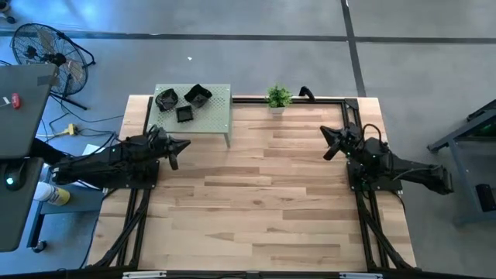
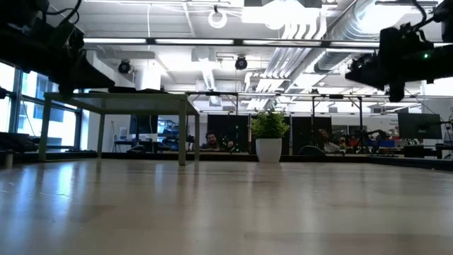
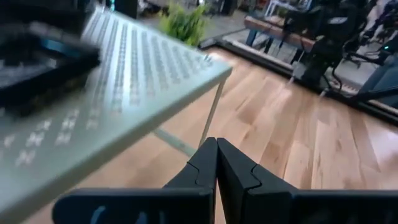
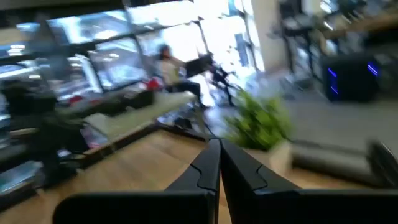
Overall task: Pick & Place Mini shaped plates
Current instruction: Return to Home Position
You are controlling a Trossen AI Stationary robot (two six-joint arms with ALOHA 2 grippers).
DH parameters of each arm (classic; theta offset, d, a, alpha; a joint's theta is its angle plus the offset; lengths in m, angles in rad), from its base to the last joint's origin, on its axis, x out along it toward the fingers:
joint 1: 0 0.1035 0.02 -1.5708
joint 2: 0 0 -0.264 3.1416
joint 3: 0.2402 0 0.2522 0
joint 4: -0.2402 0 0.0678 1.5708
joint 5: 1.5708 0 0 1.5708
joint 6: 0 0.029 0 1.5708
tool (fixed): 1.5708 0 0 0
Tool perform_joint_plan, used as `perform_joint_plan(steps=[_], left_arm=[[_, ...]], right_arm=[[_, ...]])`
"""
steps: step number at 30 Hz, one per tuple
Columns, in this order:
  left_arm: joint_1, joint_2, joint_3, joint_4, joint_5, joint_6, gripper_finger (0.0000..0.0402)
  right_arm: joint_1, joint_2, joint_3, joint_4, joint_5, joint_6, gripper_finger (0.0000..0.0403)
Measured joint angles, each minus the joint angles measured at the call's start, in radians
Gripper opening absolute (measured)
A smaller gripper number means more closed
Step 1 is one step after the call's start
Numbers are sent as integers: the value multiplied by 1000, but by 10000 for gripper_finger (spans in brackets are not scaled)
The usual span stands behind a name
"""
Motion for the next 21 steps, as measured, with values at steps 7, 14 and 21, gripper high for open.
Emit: perform_joint_plan(steps=[7,14,21], left_arm=[[0,0,0,-77,-1,-111,0],[0,-38,0,-98,-5,-45,0],[0,-35,-12,-16,64,5,0]], right_arm=[[3,0,1,126,-92,-161,7],[3,0,-3,58,-59,-195,5],[3,0,-6,-7,2,-205,7]])
